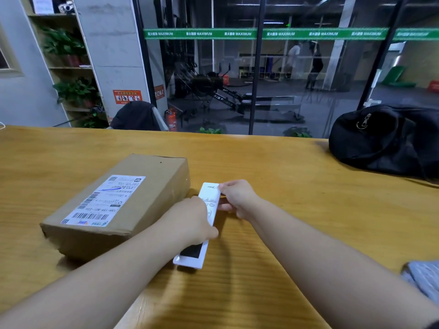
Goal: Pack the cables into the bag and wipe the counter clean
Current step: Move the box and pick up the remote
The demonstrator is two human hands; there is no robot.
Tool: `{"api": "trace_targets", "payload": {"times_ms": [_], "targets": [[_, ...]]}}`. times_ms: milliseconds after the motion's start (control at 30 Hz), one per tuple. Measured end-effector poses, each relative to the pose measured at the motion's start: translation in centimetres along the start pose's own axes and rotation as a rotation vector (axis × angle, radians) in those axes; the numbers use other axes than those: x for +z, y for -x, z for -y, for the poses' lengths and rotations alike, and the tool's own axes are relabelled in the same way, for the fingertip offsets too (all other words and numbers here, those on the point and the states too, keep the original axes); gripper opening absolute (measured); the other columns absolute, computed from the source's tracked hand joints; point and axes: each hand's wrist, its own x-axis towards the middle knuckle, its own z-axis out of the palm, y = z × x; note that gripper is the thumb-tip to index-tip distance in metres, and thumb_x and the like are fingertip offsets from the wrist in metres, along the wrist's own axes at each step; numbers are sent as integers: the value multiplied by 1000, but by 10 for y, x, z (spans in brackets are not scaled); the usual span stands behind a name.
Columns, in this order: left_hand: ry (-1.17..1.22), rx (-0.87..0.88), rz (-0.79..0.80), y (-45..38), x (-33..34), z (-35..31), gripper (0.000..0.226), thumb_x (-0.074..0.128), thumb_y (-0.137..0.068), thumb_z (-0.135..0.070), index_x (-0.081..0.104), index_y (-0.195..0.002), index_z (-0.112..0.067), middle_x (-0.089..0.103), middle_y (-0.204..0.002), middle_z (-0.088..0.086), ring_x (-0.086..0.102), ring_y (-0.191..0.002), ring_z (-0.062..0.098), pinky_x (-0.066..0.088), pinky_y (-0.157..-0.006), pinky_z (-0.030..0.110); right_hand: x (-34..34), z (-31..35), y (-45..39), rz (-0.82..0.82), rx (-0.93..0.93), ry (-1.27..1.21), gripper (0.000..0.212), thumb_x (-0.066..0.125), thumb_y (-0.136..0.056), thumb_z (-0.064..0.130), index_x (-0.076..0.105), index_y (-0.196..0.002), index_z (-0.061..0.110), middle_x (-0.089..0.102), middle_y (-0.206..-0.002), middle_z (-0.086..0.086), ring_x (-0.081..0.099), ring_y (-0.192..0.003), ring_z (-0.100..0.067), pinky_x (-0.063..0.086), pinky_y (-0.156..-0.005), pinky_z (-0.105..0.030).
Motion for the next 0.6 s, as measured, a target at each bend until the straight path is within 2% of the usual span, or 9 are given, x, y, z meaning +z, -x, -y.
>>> {"api": "trace_targets", "payload": {"times_ms": [67,133,233,300,400,500,567,600], "targets": [[-34,6,-13,0,1,1,30,62,-78,-35,41,-70,-14,43,-66,-2,41,-54,12,31,-46,25,5,-3,-1,0,7,-8,26,44,-98,6,53,-120,-5,64,-104,-20,65,-79,-26,55,-44,-22],[-64,10,-29,-1,2,3,33,60,-79,-33,38,-61,-15,43,-63,-2,39,-52,11,29,-45,24,8,-4,-2,-8,13,23,25,44,-95,0,56,-117,-2,65,-104,-20,66,-79,-24,56,-51,-21],[-89,4,-51,-3,3,5,35,59,-80,-32,36,-60,-15,42,-63,-2,38,-52,11,27,-44,25,12,-7,-9,-25,13,100,26,47,-90,0,61,-112,-3,67,-99,-16,63,-67,-16,54,-60,-20],[-105,7,-67,-3,4,6,35,59,-81,-32,35,-60,-16,41,-63,-2,37,-52,11,27,-44,25,12,-8,-9,-31,9,129,30,47,-87,1,62,-112,-5,66,-91,-14,61,-60,-14,53,-69,-25],[-117,16,-94,-3,4,7,35,60,-81,-33,36,-61,-17,41,-65,-2,43,-59,14,31,-49,25,5,-7,-3,-5,-3,126,27,44,-88,1,62,-109,-4,68,-90,-14,63,-75,-18,55,-80,-30],[-141,26,-105,0,7,6,33,56,-84,-34,39,-63,-15,41,-66,-2,48,-70,19,36,-58,27,-3,-5,7,29,-58,132,24,46,-90,1,61,-109,1,60,-79,-6,61,-86,-17,54,-67,-20],[-160,41,-144,1,10,5,28,52,-87,-38,48,-77,-12,50,-77,1,54,-78,23,37,-62,28,-7,-4,12,23,-107,185,28,46,-91,3,60,-115,3,60,-90,-7,60,-86,-17,53,-61,-20],[-170,40,-170,1,11,3,30,49,-88,-41,52,-90,-11,55,-89,4,57,-87,24,38,-65,28,-9,-3,14,16,-142,219,30,46,-90,4,60,-117,4,59,-95,-8,58,-85,-18,52,-61,-24]]}}
